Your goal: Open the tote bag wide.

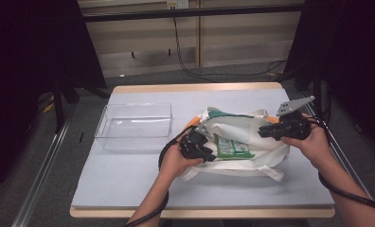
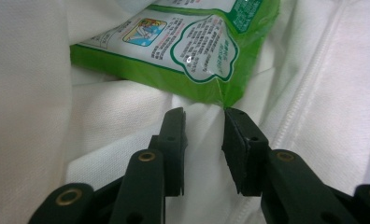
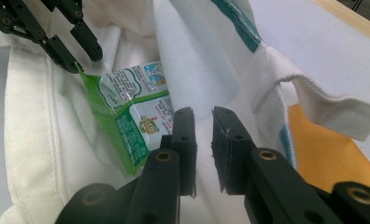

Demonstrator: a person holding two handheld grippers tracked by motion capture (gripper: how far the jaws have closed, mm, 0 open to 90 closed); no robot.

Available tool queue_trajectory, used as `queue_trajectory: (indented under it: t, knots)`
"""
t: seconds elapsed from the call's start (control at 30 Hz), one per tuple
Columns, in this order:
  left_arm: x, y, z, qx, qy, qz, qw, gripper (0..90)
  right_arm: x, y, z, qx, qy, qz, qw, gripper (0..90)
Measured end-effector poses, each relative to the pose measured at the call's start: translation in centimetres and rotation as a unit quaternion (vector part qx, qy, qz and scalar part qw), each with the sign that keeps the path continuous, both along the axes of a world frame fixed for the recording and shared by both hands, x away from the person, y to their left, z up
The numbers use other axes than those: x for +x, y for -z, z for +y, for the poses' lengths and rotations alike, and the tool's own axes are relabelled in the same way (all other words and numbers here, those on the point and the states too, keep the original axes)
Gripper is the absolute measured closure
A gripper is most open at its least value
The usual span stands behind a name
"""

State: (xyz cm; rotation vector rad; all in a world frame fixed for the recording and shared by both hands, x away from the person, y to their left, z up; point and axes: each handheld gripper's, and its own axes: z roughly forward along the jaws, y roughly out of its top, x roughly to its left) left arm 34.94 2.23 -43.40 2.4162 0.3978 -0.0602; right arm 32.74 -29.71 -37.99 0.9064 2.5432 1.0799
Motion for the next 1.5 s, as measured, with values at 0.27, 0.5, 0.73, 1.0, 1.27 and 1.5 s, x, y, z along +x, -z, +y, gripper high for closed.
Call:
queue_trajectory:
  t: [0.27, 0.5, 0.73, 1.0, 1.27, 1.5]
  knots:
    - [-0.2, 0.1, -0.5, -0.006, 0.011, 0.0, 0.9999, 61.2, -0.1, 0.1, 0.0, 0.004, -0.001, 0.0, 1.0, 78.6]
    - [-0.2, 0.2, -1.5, -0.005, 0.019, -0.005, 0.9998, 66.9, 0.0, 0.1, -0.1, 0.008, -0.003, 0.002, 1.0, 78.2]
    - [-0.3, 0.3, -2.0, -0.005, 0.024, 0.0, 0.9997, 74.6, 0.1, 0.1, 0.0, 0.006, -0.002, 0.003, 1.0, 77.7]
    - [-0.2, 0.4, -2.0, -0.005, 0.025, 0.0, 0.9997, 79.7, 0.0, 0.2, 0.2, 0.005, -0.003, 0.003, 1.0, 73.8]
    - [-0.2, 0.4, -1.9, 0.0, 0.027, 0.004, 0.9996, 87.3, -0.2, 0.4, 0.2, 0.005, -0.002, 0.007, 1.0, 66.7]
    - [-0.1, 0.2, -1.9, -0.003, 0.016, 0.009, 0.9998, 90.0, -0.3, 0.3, 0.4, 0.007, -0.002, 0.006, 1.0, 58.8]
